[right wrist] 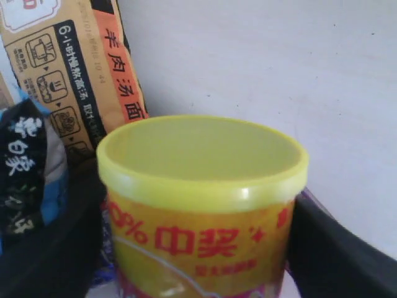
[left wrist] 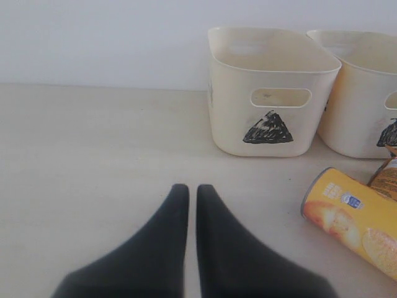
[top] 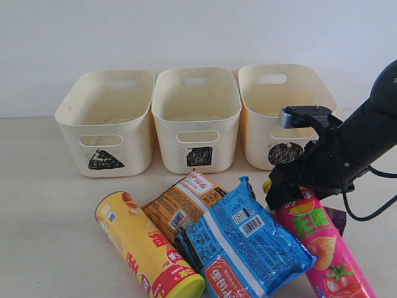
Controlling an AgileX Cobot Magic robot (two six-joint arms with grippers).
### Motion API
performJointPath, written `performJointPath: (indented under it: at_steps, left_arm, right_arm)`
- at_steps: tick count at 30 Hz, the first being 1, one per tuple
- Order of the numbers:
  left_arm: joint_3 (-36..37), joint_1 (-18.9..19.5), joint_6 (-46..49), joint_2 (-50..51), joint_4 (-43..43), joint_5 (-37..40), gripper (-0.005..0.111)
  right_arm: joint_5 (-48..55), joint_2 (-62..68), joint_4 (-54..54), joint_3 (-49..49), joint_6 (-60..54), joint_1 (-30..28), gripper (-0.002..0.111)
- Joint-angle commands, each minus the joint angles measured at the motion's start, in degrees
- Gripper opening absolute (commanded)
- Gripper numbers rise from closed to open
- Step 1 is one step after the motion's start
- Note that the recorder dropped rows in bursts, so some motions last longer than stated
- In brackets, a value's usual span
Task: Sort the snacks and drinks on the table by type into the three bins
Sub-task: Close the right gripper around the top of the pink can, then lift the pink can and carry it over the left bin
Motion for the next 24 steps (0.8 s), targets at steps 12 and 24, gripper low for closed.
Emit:
performJointPath:
  at_steps: [12, 24]
  left_arm:
    - [-0.10, -0.16, 0.09, -0.19, -0.18, -0.57, 0.004]
    - [-0.10, -0.16, 0.09, -0.19, -0.18, -0.57, 0.004]
  right_arm:
    - [13.41, -6.78, -4.69, -8.25, -0.74, 0.15, 0.000]
    - [-6.00, -18.13, 32.53, -19.57, -19.27, 2.72, 0.000]
